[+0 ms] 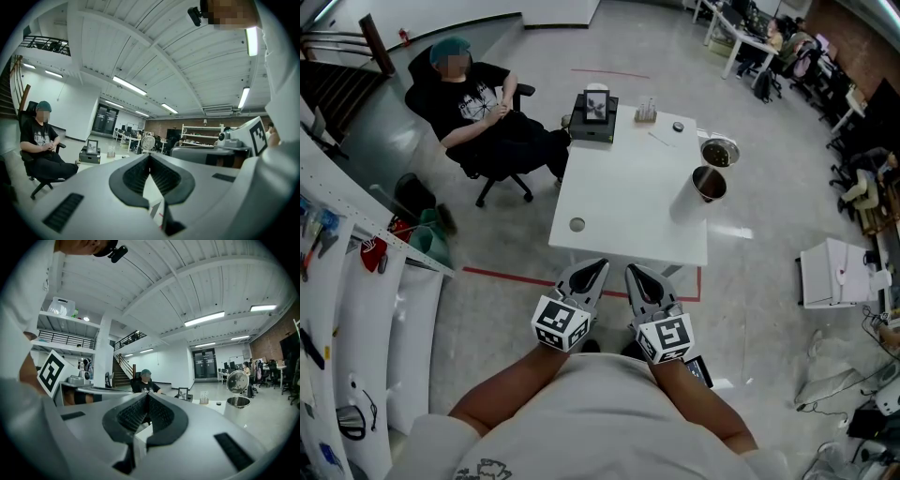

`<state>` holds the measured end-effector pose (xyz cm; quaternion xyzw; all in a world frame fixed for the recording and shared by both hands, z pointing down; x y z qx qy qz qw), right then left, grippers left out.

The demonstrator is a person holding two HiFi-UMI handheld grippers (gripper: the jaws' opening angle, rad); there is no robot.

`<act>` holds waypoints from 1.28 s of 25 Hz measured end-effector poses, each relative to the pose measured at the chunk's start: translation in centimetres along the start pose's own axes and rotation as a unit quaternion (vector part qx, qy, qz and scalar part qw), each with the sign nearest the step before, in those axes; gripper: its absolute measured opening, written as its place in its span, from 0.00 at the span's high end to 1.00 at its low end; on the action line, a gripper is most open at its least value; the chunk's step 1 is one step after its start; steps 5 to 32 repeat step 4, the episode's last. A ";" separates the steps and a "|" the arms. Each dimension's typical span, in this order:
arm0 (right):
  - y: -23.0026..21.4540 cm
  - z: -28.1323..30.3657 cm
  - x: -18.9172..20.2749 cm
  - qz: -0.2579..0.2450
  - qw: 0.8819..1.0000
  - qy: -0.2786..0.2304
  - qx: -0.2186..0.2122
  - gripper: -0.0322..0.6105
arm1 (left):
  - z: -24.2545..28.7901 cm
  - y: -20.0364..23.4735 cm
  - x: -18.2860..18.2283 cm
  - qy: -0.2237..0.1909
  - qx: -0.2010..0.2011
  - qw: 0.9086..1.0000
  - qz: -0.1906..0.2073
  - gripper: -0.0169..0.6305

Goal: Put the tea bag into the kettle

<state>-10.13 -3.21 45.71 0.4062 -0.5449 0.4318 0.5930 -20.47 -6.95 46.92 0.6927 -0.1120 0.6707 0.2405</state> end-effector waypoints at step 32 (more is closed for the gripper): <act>-0.2 0.0 -0.1 0.000 1.000 -0.001 -0.001 0.93 | 0.2 -0.2 -0.3 -0.004 0.001 1.000 0.002 0.96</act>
Point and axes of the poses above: the fingertips, and each gripper's own axes: z forward along the fingers, y to its left, x out of its underside, the point moved 5 cm from there along -z, backward along the fingers, and after that the axes turned 8 degrees about x, right-handed, at the moved point
